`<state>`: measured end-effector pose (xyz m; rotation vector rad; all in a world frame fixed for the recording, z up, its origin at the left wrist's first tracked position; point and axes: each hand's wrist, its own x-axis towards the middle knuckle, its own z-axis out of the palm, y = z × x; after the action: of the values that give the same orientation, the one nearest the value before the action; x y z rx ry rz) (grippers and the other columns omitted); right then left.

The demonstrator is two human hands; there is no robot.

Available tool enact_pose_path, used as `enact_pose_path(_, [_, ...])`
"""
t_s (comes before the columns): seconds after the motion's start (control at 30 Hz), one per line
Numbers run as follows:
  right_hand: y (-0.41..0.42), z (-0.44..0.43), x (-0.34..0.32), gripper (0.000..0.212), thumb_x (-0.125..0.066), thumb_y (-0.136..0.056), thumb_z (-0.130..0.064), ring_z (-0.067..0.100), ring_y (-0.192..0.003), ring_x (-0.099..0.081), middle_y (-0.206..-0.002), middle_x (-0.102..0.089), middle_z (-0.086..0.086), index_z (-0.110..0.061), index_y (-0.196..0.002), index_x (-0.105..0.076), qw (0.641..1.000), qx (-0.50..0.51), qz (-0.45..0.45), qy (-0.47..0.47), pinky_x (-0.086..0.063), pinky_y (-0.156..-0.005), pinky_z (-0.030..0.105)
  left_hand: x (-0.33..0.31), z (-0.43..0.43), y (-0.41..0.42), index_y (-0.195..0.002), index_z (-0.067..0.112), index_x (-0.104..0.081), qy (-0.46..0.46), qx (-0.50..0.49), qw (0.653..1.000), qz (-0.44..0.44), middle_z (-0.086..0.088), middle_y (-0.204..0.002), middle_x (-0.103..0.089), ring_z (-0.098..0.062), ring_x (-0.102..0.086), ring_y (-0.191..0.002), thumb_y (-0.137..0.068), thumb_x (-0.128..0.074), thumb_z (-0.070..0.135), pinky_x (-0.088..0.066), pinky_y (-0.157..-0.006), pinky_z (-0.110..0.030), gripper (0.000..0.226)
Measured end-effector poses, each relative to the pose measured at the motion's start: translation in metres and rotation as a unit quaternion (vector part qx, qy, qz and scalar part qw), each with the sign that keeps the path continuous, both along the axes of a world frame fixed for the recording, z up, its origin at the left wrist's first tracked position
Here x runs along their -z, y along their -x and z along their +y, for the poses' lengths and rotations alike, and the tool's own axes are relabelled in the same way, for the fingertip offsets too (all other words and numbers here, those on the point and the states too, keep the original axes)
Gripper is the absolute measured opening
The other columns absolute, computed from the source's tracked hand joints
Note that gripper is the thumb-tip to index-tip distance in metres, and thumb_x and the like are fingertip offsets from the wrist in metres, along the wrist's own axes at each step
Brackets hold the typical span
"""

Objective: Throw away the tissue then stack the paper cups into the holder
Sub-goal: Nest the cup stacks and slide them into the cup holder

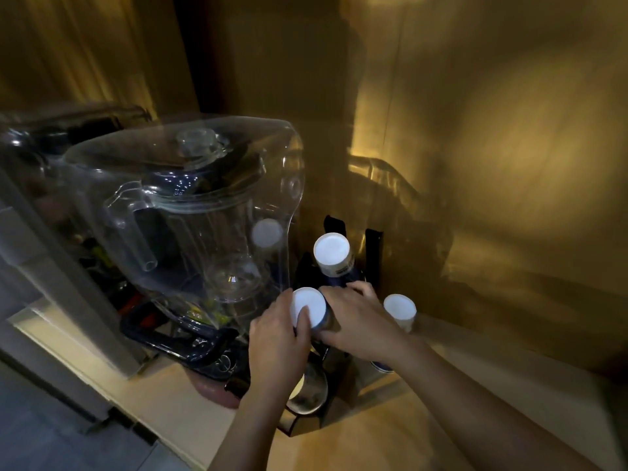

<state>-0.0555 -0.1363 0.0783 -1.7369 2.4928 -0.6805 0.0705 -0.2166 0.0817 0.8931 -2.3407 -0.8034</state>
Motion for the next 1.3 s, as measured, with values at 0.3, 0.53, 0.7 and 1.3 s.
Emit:
enact_pose_path(0.3, [0.021,0.027,-0.042,0.03,-0.056,-0.086,-0.034,0.014,-0.095,-0.055,-0.114,-0.059,-0.003,-0.031,-0.114,-0.047,0.998,-0.011,-0.062,0.03,-0.048,-0.071,0.032,-0.045,0.02,0.029,-0.115,0.009,-0.06,0.054,0.034,0.989,0.132,-0.006,-0.109,-0.066,-0.023,-0.059,-0.102,-0.089,-0.058,0.022,-0.049,-0.088,-0.043,0.029])
enact_pose_path(0.53, [0.061,0.061,-0.032,0.034,-0.059,-0.084,-0.031,0.019,-0.1,-0.057,-0.114,-0.059,0.001,-0.022,-0.116,-0.051,0.983,0.138,-0.097,0.071,-0.05,-0.081,0.037,-0.023,0.066,0.074,-0.118,0.017,-0.053,-0.016,0.125,0.978,0.164,0.005,-0.111,-0.057,-0.01,-0.053,-0.105,-0.088,-0.055,0.014,-0.044,-0.086,-0.023,0.03])
enact_pose_path(0.7, [0.088,0.08,0.011,0.064,-0.062,-0.082,-0.035,0.022,-0.123,-0.044,-0.138,-0.043,0.005,-0.024,-0.137,-0.031,0.965,0.21,-0.157,-0.003,-0.042,-0.094,0.036,0.04,0.073,0.106,-0.141,0.018,-0.031,-0.131,0.143,0.98,0.042,-0.002,-0.144,-0.043,-0.018,-0.041,-0.133,-0.087,-0.058,0.018,-0.037,-0.11,-0.033,0.06])
enact_pose_path(1.3, [0.1,0.074,0.092,0.076,-0.076,-0.062,-0.04,0.016,-0.105,-0.047,-0.117,-0.045,-0.003,-0.028,-0.123,-0.033,0.922,0.245,-0.297,0.043,-0.044,-0.087,0.032,0.153,0.06,0.155,-0.14,0.016,-0.036,-0.4,0.109,0.907,-0.073,-0.017,-0.137,-0.047,-0.036,-0.046,-0.127,-0.028,-0.077,0.038,-0.044,-0.101,-0.055,0.121])
